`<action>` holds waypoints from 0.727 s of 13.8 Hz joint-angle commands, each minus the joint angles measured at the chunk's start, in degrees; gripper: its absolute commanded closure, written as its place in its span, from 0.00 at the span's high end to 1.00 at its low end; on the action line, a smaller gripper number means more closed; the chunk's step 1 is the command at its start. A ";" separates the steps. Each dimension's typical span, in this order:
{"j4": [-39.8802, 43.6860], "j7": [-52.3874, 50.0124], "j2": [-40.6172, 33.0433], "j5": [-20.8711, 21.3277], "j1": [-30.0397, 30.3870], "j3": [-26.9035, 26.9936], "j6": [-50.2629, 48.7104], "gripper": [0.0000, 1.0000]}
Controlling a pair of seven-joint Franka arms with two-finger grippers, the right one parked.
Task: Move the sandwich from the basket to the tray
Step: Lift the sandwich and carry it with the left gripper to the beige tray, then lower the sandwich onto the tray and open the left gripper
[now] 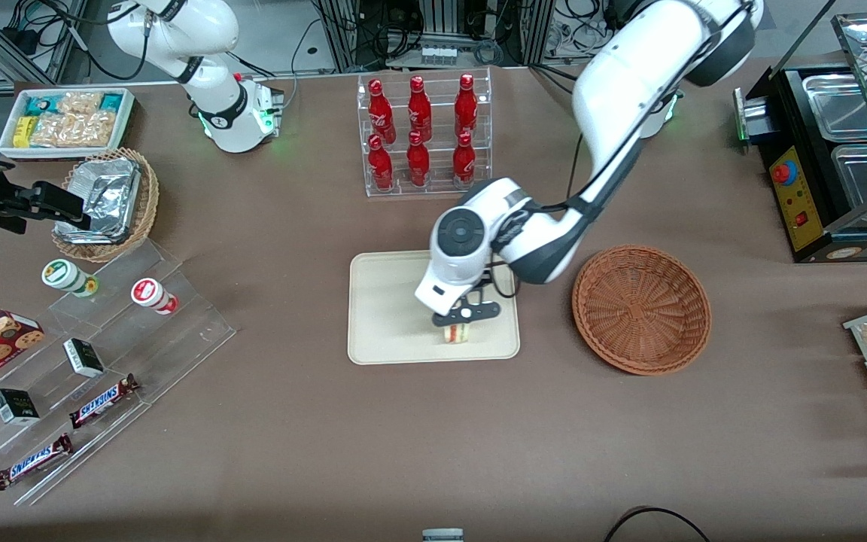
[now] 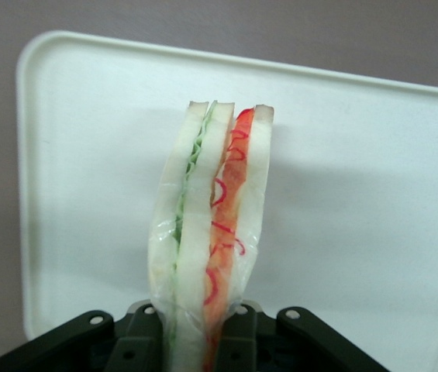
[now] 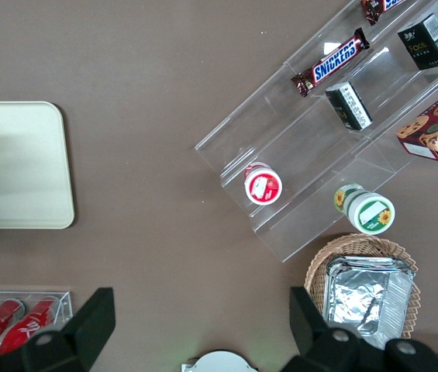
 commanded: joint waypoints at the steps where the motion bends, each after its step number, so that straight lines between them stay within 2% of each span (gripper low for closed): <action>1: 5.92 -3.91 3.46 1.54 -4.62 3.12 -1.59 0.00; 3: 7.42 -4.44 4.26 1.28 -6.91 4.88 -1.67 0.00; 8: 9.97 -6.47 7.25 1.19 -8.15 4.97 -1.32 0.00; 9: 10.06 -6.47 7.77 1.02 -8.07 4.97 -1.15 0.07; 10: 10.06 -6.38 8.21 0.75 -7.89 4.89 -0.89 0.54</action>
